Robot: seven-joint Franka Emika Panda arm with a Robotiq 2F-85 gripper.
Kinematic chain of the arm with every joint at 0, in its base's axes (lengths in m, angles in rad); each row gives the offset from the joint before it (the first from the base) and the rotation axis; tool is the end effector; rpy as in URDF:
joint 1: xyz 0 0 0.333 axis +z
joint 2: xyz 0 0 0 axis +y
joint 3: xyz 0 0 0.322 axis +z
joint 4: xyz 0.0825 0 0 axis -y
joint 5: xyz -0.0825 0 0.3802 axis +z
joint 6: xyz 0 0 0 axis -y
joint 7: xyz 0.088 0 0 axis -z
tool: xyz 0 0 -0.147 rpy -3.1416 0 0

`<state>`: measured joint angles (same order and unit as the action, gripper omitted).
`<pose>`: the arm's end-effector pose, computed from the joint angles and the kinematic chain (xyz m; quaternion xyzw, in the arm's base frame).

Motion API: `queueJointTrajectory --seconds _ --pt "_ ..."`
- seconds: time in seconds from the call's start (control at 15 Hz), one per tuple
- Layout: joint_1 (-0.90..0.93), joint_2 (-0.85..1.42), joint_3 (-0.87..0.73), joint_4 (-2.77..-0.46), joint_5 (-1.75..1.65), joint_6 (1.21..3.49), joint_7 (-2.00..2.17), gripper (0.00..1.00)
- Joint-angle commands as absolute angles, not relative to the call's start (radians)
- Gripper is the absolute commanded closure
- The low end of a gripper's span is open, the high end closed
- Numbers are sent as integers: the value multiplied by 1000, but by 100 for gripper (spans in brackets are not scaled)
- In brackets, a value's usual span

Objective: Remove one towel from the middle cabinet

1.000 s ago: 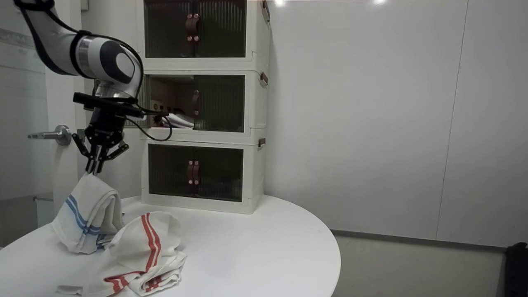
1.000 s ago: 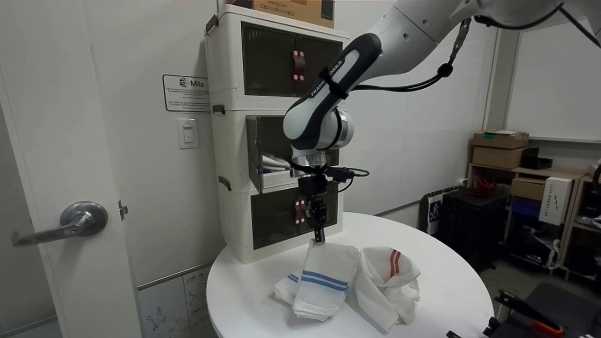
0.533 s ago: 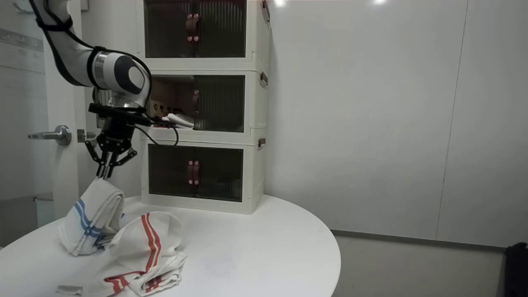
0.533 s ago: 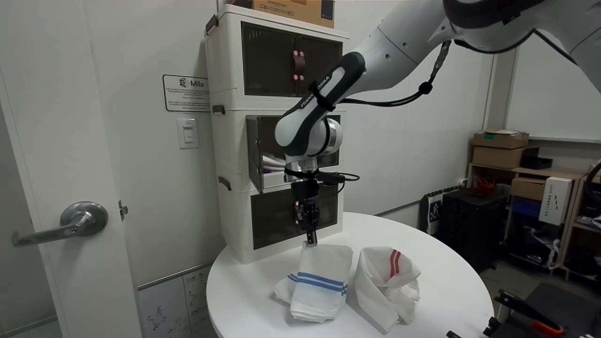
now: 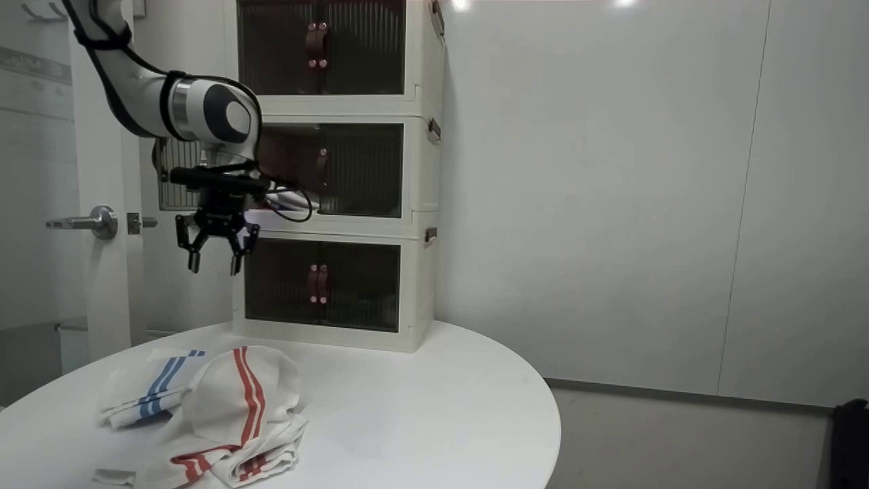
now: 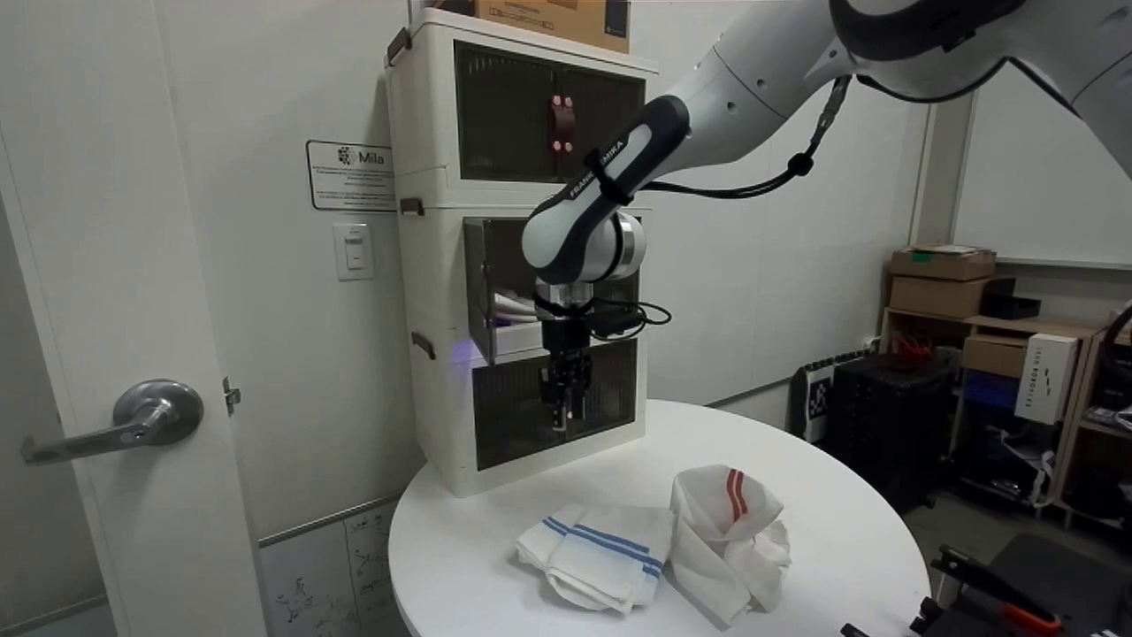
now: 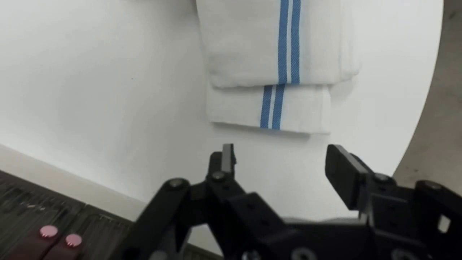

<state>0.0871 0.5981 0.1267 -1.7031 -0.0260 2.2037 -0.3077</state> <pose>0.6480 0.1333 0.2083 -0.9651 -0.2564 0.0450 0.0281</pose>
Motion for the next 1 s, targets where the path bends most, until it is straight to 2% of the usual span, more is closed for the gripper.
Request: queueJointTrajectory --seconds 0.0,0.07,0.53,0.93 --pt "94 522 115 -1741 -46 2290 -244 4" --pt "90 492 117 -1754 -39 2312 -234 0" --pt "100 276 101 -1830 -66 2287 -138 0" --pt "95 34 91 -2032 -113 2217 -37 0"
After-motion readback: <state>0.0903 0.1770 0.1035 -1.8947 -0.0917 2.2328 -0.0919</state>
